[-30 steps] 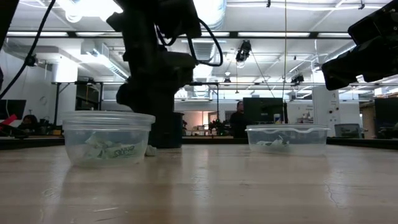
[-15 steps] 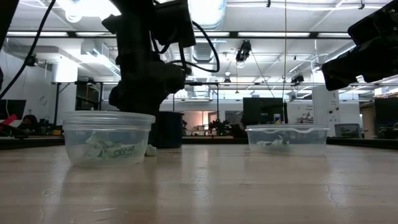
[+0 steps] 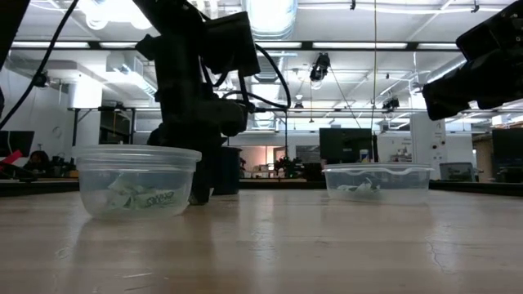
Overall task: Pick and place Stevia / Truvia into bins
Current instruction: Put the white stevia packet into the bottom transparent container
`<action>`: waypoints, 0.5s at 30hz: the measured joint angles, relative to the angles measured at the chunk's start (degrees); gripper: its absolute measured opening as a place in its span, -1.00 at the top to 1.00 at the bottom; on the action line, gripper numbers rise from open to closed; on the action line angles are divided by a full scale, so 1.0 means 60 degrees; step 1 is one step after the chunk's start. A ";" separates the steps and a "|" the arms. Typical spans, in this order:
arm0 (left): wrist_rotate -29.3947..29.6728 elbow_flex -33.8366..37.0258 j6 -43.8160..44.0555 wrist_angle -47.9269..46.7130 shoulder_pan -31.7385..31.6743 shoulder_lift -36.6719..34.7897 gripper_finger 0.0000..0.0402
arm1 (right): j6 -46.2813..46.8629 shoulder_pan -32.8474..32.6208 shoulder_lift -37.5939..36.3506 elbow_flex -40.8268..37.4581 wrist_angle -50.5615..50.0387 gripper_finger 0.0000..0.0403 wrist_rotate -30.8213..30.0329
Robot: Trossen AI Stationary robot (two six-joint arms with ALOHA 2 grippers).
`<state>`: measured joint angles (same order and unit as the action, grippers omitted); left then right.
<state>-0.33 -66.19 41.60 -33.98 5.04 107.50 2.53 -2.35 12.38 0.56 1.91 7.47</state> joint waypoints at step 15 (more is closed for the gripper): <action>-0.0330 -0.0351 -0.0992 0.0050 0.0120 -0.0080 0.98 | -0.0015 0.0001 0.0019 -0.0002 0.0001 0.66 -0.0002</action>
<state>-2.31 -68.30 35.65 -33.68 5.76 107.02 2.44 -2.35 12.49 0.54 1.91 7.46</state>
